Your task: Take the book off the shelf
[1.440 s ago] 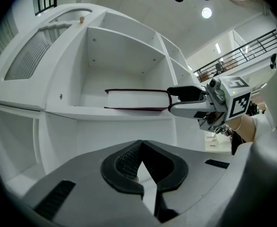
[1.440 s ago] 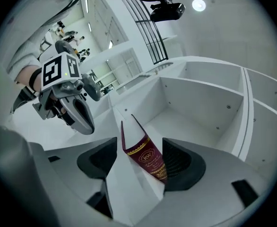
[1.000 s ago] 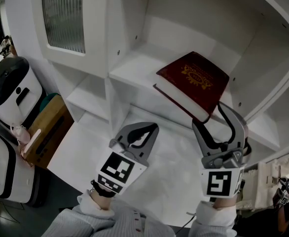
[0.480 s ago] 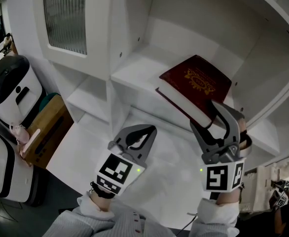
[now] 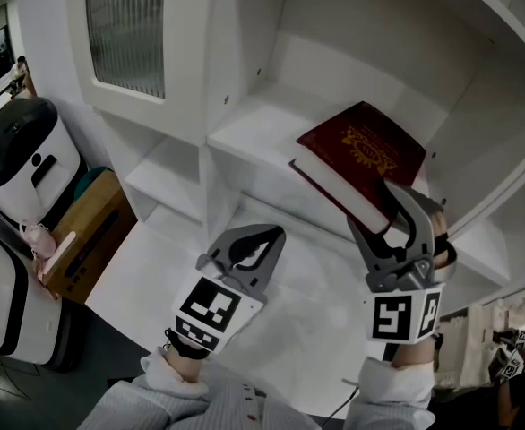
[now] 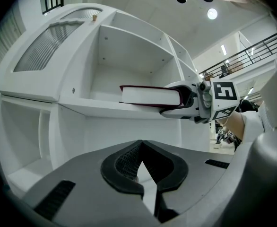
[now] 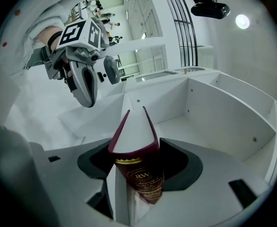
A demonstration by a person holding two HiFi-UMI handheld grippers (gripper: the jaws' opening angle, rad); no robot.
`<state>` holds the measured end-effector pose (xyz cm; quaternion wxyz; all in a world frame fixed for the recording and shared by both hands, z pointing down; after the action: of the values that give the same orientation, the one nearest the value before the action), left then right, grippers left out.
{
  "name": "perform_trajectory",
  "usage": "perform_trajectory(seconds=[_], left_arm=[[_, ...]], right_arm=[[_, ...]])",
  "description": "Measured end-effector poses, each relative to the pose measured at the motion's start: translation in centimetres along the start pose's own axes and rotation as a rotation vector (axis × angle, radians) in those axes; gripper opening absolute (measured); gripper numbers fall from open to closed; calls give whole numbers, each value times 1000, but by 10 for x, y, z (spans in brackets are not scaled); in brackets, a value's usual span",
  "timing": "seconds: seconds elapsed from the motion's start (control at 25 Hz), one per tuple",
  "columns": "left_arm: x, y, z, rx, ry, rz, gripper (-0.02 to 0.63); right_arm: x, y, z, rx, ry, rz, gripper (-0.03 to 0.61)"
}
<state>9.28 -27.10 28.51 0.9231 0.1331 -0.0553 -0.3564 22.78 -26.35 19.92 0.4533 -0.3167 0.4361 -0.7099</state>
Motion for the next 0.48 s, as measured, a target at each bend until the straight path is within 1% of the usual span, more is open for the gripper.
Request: perform_trajectory(seconds=[0.2, 0.48], left_arm=[[-5, 1, -2, 3, 8, -5, 9], [-19, 3, -9, 9, 27, -18, 9]], right_arm=[[-10, -2, -9, 15, 44, 7, 252], [-23, -10, -22, -3, 31, 19, 251]])
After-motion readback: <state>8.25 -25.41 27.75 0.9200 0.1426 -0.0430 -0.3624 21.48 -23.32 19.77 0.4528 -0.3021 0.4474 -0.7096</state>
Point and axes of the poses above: the fingertips, and each gripper's own axes: x forward along the fingers, y to its right, z out of its underside, the point moved 5 cm from there along -x, backward along the fingers, and after that the axes turned 13 degrees about x, right-handed, at the moved point
